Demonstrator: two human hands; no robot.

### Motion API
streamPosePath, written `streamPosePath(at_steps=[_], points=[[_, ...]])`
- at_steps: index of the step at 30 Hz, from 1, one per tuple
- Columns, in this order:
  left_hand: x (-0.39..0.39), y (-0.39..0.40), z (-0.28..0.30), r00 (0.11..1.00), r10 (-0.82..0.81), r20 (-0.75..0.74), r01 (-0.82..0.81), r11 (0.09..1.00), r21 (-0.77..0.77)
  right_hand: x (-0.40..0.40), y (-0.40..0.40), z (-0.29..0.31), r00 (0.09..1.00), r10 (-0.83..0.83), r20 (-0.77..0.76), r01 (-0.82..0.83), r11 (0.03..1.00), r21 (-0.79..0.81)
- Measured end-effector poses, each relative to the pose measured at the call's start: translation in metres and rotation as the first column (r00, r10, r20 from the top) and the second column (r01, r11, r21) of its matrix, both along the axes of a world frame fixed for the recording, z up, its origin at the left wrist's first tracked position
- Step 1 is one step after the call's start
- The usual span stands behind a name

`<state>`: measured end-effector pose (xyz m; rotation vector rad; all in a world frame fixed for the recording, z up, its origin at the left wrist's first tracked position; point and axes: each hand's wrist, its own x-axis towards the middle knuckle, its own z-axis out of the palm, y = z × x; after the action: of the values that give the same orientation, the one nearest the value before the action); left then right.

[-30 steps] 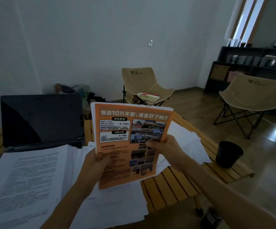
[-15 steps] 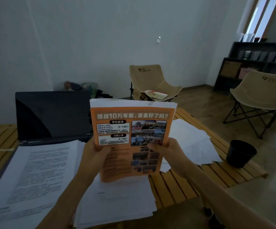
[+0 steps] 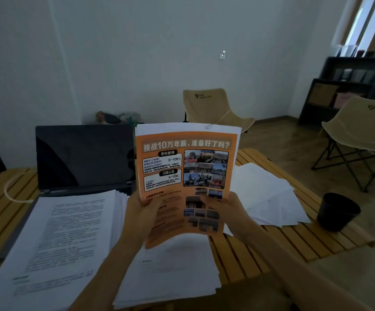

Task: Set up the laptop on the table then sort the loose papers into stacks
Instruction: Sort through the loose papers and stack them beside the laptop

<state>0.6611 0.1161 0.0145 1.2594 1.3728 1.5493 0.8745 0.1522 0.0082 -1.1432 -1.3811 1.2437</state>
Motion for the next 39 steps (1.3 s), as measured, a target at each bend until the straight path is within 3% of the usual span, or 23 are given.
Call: streamPosePath(at_steps=[4, 9, 15, 21, 24, 32, 35, 39], points=[[-0.001, -0.001, 0.002, 0.994, 0.093, -0.059, -0.091, 0.995, 0.025, -0.002, -0.002, 0.008, 0.999, 0.035, 0.002, -0.035, 0.999, -0.025], [-0.008, -0.004, 0.009, 0.949, 0.275, -0.151, -0.247, 0.952, 0.18, -0.002, -0.013, 0.0, 0.997, 0.079, -0.004, -0.079, 0.995, -0.059], [-0.006, -0.007, 0.011, 0.945, 0.308, -0.109, -0.284, 0.939, 0.197, -0.002, -0.027, -0.005, 0.999, 0.017, -0.051, -0.024, 0.991, -0.132], [-0.012, -0.004, 0.0, 0.891, 0.385, -0.24, -0.306, 0.901, 0.309, 0.002, -0.033, -0.01, 0.996, -0.049, -0.073, 0.038, 0.988, -0.149], [-0.018, -0.003, 0.003, 0.875, 0.434, -0.213, -0.339, 0.865, 0.369, 0.005, -0.032, -0.013, 0.992, -0.043, -0.12, 0.021, 0.984, -0.175], [-0.018, 0.016, -0.012, 0.965, 0.243, -0.095, -0.235, 0.967, 0.095, 0.007, -0.032, -0.024, 0.992, -0.082, -0.093, 0.061, 0.976, -0.209], [-0.014, 0.013, -0.01, 0.933, 0.289, -0.214, -0.253, 0.95, 0.181, 0.006, -0.033, -0.026, 0.991, -0.11, -0.083, 0.087, 0.966, -0.242], [-0.017, 0.011, -0.009, 0.929, 0.306, -0.209, -0.244, 0.929, 0.277, 0.002, -0.034, -0.024, 0.988, -0.093, -0.125, 0.062, 0.97, -0.234]])
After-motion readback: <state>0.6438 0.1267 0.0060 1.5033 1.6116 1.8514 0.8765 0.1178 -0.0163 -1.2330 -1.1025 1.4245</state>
